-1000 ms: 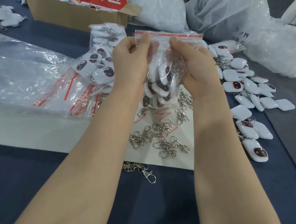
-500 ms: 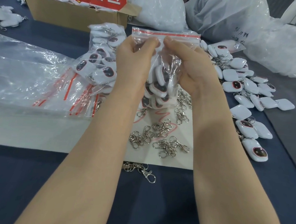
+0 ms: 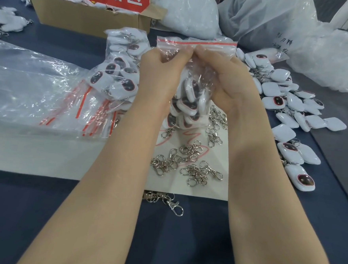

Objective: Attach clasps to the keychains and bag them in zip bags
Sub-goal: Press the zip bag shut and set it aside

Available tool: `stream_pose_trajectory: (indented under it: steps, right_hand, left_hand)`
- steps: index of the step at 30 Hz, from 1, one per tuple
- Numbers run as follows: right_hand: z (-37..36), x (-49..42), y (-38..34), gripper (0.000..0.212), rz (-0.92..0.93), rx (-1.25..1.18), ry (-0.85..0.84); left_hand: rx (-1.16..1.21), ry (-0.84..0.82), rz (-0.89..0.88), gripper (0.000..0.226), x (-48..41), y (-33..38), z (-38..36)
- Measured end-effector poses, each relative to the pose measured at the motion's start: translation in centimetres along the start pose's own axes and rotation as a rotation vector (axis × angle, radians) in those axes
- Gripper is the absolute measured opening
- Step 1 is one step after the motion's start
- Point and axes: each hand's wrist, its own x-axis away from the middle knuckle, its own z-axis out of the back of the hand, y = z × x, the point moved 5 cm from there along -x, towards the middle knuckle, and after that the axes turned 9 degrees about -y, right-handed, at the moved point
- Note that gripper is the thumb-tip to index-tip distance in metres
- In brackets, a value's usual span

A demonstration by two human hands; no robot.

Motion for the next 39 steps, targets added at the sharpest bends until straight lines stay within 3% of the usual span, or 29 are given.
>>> stream_pose_trajectory:
  steps: [6,13,17,21,27,31,39]
  right_hand:
    - [0.4,0.5,-0.3,0.019,-0.078,0.011,0.094]
    - [0.0,0.6,-1.0,0.022,0.033,-0.032,0.038]
    - [0.1,0.5,-0.9,0.025,0.033,-0.004,0.026]
    - [0.1,0.0,-0.2,0.018,-0.001,0.059,0.108]
    - [-0.1,0.0,0.0,0.014,0.018,0.057,0.099]
    - [-0.9,0.1,0.2,0.02,0.063,-0.06,0.159]
    - [-1.0,0.3,0.1,0.022,0.072,-0.04,0.31]
  left_hand:
    - [-0.059,0.104,-0.022,0.019,0.1,0.1,0.3]
    - [0.038,-0.048,-0.016,0.013,-0.5,-0.4,0.1]
    - [0.046,-0.022,-0.032,0.005,-0.3,-0.5,0.0]
    - [0.052,0.036,-0.031,0.012,-0.3,-0.5,0.2]
    - [0.123,-0.021,-0.035,0.007,-0.2,-0.5,-0.2]
    - [0.114,-0.005,-0.04,0.006,-0.1,-0.6,-0.1]
    - [0.131,0.048,-0.013,0.015,-0.3,-0.7,0.1]
